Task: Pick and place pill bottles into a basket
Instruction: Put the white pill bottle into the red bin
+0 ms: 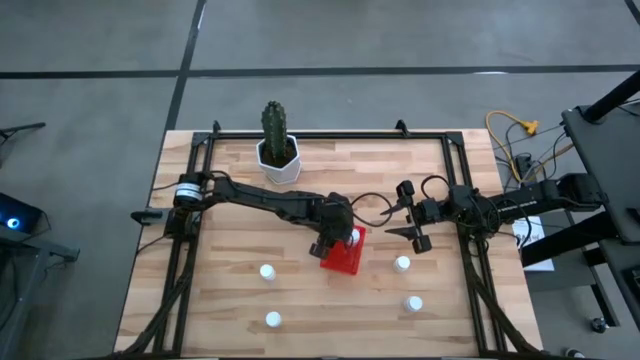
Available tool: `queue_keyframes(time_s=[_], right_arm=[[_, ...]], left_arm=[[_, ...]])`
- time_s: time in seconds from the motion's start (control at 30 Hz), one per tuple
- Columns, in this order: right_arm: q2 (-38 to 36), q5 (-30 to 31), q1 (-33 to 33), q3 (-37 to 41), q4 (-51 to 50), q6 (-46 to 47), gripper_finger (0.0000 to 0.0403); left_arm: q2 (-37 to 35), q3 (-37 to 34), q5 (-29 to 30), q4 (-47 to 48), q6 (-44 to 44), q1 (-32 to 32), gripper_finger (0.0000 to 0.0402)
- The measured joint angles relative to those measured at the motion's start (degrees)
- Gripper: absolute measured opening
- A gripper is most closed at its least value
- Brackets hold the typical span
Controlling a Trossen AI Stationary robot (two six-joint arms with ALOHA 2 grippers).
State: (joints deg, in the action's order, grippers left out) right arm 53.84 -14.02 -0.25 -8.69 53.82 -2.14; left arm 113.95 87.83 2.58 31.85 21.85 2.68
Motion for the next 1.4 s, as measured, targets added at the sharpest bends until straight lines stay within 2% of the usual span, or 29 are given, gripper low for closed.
queue_keyframes(time_s=[0.3,0.87,1.4], right_arm=[[0.0,0.0,0.0,0.0,-0.4,0.0,0.0203],[0.0,0.0,0.0,0.0,-0.8,0.0,0.0203],[0.0,0.1,0.0,0.0,-0.9,0.0,0.0203]], left_arm=[[0.0,0.0,1.1,-0.2,-0.4,0.0,0.0184],[0.0,0.0,3.8,-1.3,-2.2,-0.1,0.0187],[-0.1,0.0,3.8,-1.2,-3.5,-0.1,0.0187]])
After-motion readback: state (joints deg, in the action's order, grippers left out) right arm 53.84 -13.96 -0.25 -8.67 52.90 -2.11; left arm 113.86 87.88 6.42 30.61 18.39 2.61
